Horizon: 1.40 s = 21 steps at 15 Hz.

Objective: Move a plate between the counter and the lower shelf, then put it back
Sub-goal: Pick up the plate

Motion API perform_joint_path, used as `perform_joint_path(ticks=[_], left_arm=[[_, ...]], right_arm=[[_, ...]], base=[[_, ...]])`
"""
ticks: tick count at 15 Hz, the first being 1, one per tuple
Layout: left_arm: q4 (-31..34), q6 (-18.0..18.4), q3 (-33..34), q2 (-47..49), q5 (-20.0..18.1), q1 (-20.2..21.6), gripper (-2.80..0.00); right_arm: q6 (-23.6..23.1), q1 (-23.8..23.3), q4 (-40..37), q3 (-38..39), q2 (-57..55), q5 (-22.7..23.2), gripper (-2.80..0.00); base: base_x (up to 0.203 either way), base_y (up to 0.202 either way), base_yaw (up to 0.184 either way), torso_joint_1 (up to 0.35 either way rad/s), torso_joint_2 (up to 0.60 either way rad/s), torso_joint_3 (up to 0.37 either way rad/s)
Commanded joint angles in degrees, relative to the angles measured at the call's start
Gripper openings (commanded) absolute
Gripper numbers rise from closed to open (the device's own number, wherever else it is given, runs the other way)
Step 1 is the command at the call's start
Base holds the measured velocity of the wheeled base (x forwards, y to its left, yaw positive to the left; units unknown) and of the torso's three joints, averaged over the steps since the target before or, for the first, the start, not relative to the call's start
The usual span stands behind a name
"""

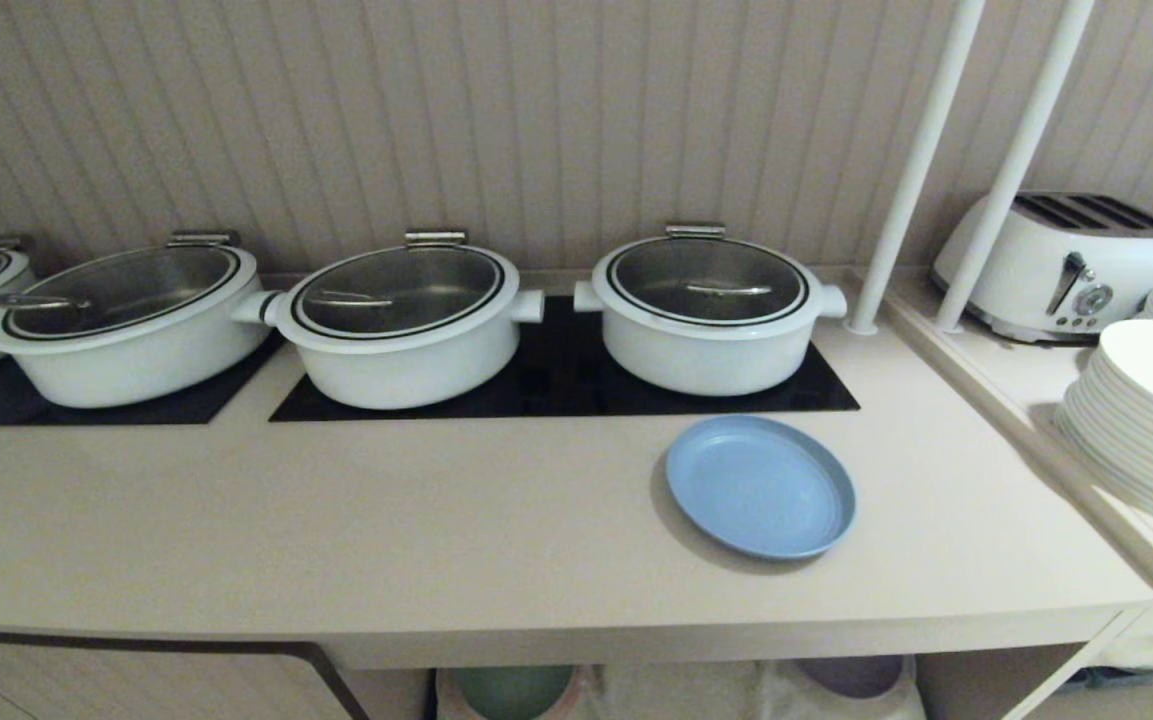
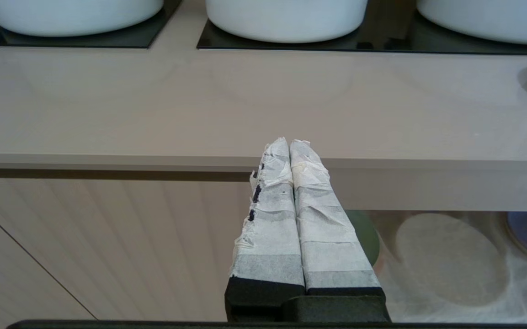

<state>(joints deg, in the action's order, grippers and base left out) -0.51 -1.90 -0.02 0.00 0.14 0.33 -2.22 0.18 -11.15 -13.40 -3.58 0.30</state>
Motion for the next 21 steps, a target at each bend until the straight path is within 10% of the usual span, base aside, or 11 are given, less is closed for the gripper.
perform_joint_path(ticks=[1, 13, 21], left_arm=[[-0.02, -0.03, 0.02, 0.00, 0.04, 0.02, -2.80], [-0.02, -0.03, 0.02, 0.00, 0.04, 0.02, -2.80], [-0.02, -0.03, 0.02, 0.00, 0.04, 0.02, -2.80]], right_arm=[[0.89, 0.20, -0.09, -2.16, -6.06, 0.31, -2.80], [2.04, 2.43, 20.02, -16.16, -49.43, 0.45, -2.80], [3.28, 2.32, 0.55, -42.74, -65.68, 15.00, -2.80]], base=[[0.000, 0.000, 0.000, 0.000, 0.00, 0.000], [0.000, 0.000, 0.000, 0.000, 0.00, 0.000], [0.000, 0.000, 0.000, 0.000, 0.00, 0.000]])
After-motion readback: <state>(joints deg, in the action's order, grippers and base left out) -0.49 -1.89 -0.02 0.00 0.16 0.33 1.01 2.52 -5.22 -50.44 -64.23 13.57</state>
